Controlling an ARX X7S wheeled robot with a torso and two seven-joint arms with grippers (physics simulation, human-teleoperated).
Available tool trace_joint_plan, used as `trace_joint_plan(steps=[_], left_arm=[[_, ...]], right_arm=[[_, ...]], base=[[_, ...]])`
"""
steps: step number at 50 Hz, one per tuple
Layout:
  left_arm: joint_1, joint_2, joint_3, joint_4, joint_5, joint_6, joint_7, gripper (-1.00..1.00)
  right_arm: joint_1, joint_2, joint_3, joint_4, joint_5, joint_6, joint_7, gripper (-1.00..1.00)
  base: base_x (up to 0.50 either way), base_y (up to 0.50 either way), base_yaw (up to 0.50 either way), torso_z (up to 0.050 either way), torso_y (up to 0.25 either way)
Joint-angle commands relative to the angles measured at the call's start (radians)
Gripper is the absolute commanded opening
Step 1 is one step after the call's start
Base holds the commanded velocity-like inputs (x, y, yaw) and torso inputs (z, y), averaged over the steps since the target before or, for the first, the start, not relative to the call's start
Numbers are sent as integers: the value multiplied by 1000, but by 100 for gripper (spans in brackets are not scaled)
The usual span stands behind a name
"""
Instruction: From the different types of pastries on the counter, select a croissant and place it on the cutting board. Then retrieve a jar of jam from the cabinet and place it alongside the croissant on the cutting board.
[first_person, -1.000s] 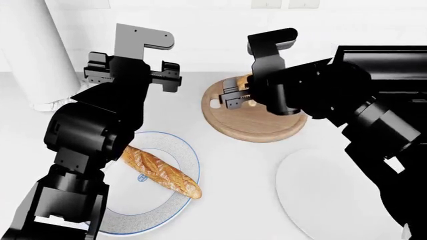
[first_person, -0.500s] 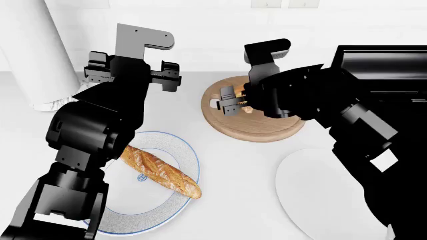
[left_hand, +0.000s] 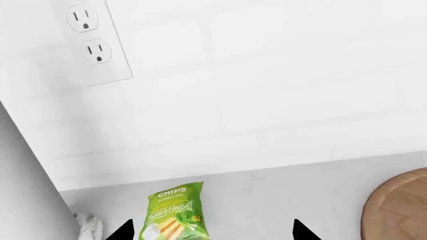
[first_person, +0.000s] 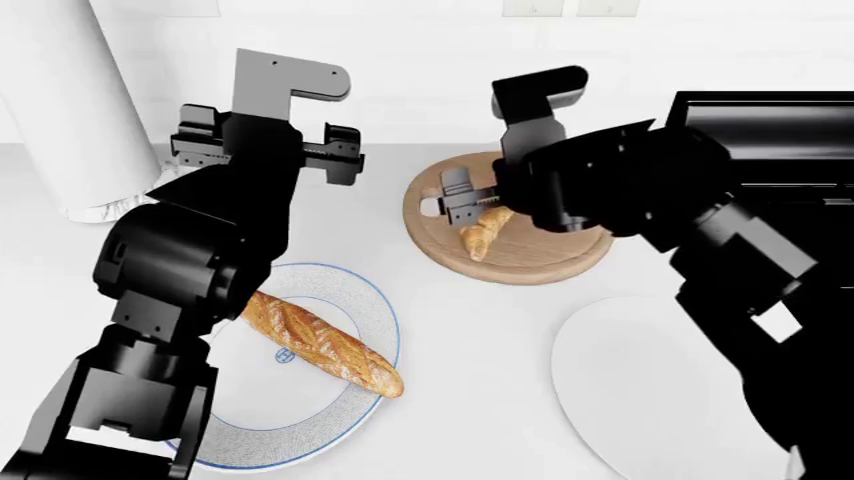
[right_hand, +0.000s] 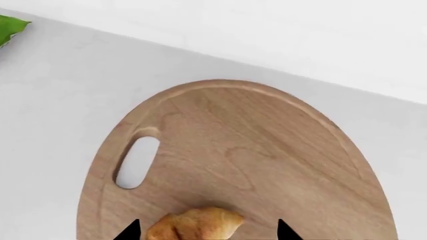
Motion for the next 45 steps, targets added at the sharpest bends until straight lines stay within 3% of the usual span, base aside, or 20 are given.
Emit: trace_joint_plan(steps=[1, 11, 23, 33, 39, 45], left_arm=[[2, -4, 0, 13, -7, -7, -6, 100], [20, -14, -2, 46, -22, -1, 1, 100], [94, -58, -39, 262, -91, -85, -9, 100], [222, -82, -171, 542, -210, -126, -36, 100], [258, -91, -207, 647, -265, -171, -48, 100], [290, -99, -206, 701, -289, -182, -46, 100]], right_arm=[[3, 23, 10, -42, 9, 7, 38, 100], [6, 75, 45, -133, 37, 0, 88, 100], [-42, 315, 164, -666, 72, -115, 388, 100], [-132, 524, 281, -1022, 36, -286, 586, 100], [-118, 595, 316, -1189, -4, -309, 698, 100], [-106, 604, 307, -1232, -7, -282, 701, 100]], base=[[0, 0, 0, 0, 0], [0, 0, 0, 0, 0], [0, 0, 0, 0, 0], [0, 0, 0, 0, 0], [0, 0, 0, 0, 0], [0, 0, 0, 0, 0]])
